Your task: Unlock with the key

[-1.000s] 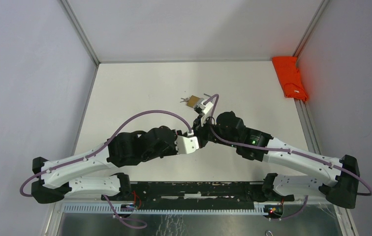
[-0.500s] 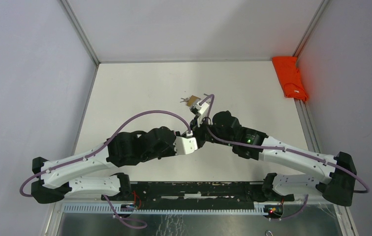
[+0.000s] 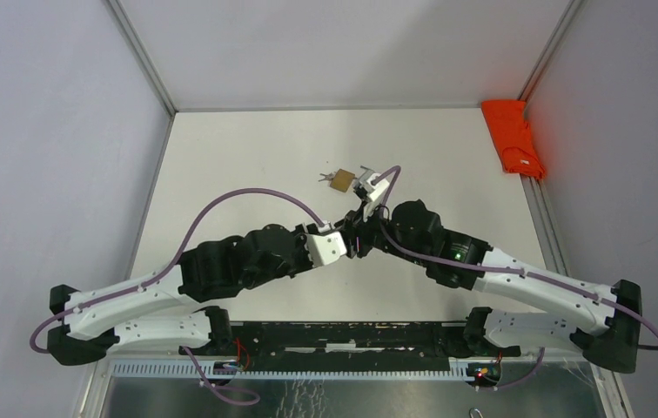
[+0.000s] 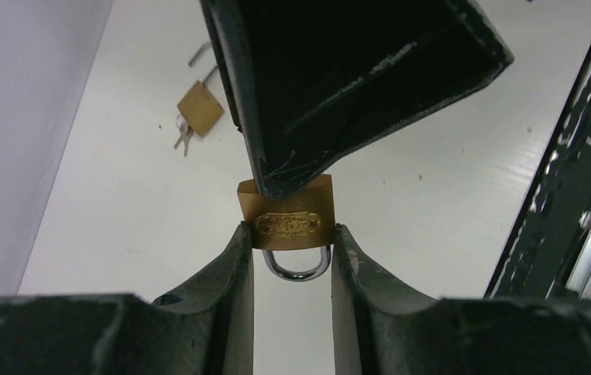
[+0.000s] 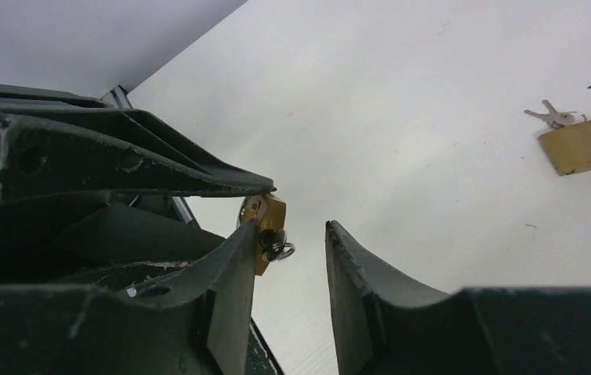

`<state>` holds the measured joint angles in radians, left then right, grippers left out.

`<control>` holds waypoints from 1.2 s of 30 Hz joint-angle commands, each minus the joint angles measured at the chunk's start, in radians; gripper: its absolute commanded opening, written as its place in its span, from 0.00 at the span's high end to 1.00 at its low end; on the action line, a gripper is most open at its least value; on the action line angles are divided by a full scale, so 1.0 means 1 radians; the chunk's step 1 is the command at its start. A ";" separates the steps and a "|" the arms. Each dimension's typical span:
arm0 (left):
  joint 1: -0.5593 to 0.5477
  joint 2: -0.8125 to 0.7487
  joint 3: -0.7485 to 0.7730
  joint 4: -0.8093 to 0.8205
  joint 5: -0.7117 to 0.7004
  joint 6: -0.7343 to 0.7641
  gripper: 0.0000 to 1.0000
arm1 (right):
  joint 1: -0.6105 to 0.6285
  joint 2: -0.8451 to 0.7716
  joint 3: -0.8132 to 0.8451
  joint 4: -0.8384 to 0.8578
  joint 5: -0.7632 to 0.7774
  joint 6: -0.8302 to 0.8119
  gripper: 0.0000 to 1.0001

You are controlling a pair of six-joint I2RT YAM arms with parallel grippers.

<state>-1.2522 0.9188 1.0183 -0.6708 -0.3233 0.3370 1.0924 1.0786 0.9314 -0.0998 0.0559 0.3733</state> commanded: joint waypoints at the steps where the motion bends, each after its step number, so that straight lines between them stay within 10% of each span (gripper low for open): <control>1: -0.008 -0.041 -0.033 0.200 -0.018 -0.072 0.98 | 0.011 -0.057 0.026 -0.005 0.093 -0.002 0.57; 8: -0.007 -0.045 -0.115 0.274 -0.076 -0.108 0.98 | 0.008 -0.172 -0.021 0.008 0.210 0.025 0.58; 18: -0.008 -0.023 -0.135 0.303 -0.114 -0.090 0.98 | -0.023 -0.056 0.000 -0.051 0.010 0.070 0.90; 36: -0.008 -0.026 -0.149 0.300 -0.101 -0.087 0.98 | -0.130 0.006 -0.078 0.177 -0.231 0.156 0.91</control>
<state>-1.2541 0.8986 0.8661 -0.4404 -0.4286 0.2710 0.9722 1.0737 0.8631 -0.0364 -0.1177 0.4957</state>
